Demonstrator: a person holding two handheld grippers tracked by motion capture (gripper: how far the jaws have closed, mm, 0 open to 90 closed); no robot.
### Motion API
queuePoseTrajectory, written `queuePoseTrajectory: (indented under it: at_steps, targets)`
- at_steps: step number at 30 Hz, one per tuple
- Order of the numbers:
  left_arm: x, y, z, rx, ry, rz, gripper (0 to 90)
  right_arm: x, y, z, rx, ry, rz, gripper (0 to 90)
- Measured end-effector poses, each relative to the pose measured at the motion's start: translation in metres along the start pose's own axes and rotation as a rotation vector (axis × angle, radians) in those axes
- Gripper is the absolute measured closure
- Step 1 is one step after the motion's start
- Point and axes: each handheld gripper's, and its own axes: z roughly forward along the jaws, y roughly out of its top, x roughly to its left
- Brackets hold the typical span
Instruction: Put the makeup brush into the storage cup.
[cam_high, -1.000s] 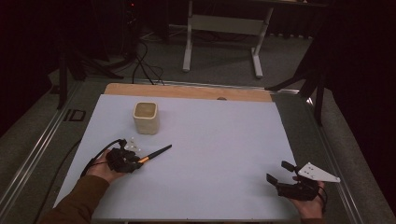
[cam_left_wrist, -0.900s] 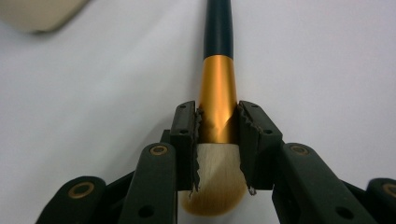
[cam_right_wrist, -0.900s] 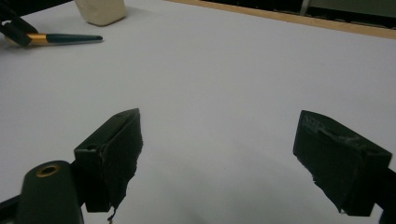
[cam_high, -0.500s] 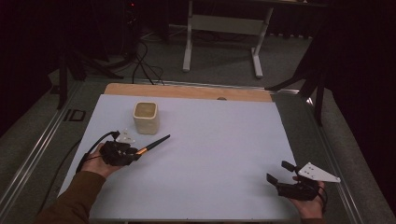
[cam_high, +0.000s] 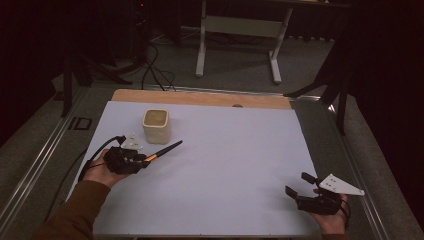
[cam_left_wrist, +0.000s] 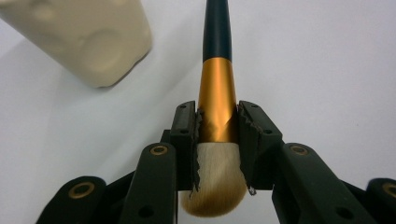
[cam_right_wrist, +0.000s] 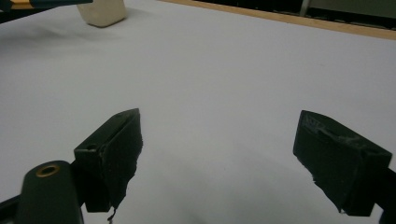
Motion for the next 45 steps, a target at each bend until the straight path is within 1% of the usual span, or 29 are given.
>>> queuePoseTrajectory:
  at_steps: [9,22,26,27,28,32,33,38,45]
  targets:
    - [0.004,0.003,-0.011,0.002,0.021,-0.009,69.7,0.0,0.0,0.0,0.0,0.0,0.0,15.0]
    - [0.011,0.003,-0.024,-0.031,0.058,-0.042,69.7,0.0,0.0,0.0,0.0,0.0,0.001,14.9]
    - [0.013,0.003,-0.028,-0.037,0.066,-0.039,69.8,-0.001,0.0,0.0,0.0,-0.001,0.002,14.9]
    - [0.013,0.003,-0.029,-0.042,0.074,-0.044,69.8,-0.001,0.0,0.0,0.001,-0.002,0.002,14.9]
    - [0.013,0.003,-0.03,-0.041,0.07,-0.045,69.8,-0.001,0.0,0.0,0.001,-0.002,0.002,14.9]
    - [0.015,0.003,-0.033,-0.051,0.087,-0.049,69.9,-0.001,0.0,0.0,0.0,-0.002,0.003,14.9]
    - [0.015,0.002,-0.034,-0.052,0.084,-0.05,69.9,-0.001,0.0,0.0,0.0,-0.002,0.003,15.0]
    - [0.017,0.001,-0.037,-0.063,0.097,-0.061,69.8,-0.001,0.0,0.0,0.0,-0.002,0.003,14.9]
    - [0.019,0.0,-0.042,-0.076,0.104,-0.075,69.9,-0.001,0.0,0.0,-0.001,-0.002,0.003,15.0]
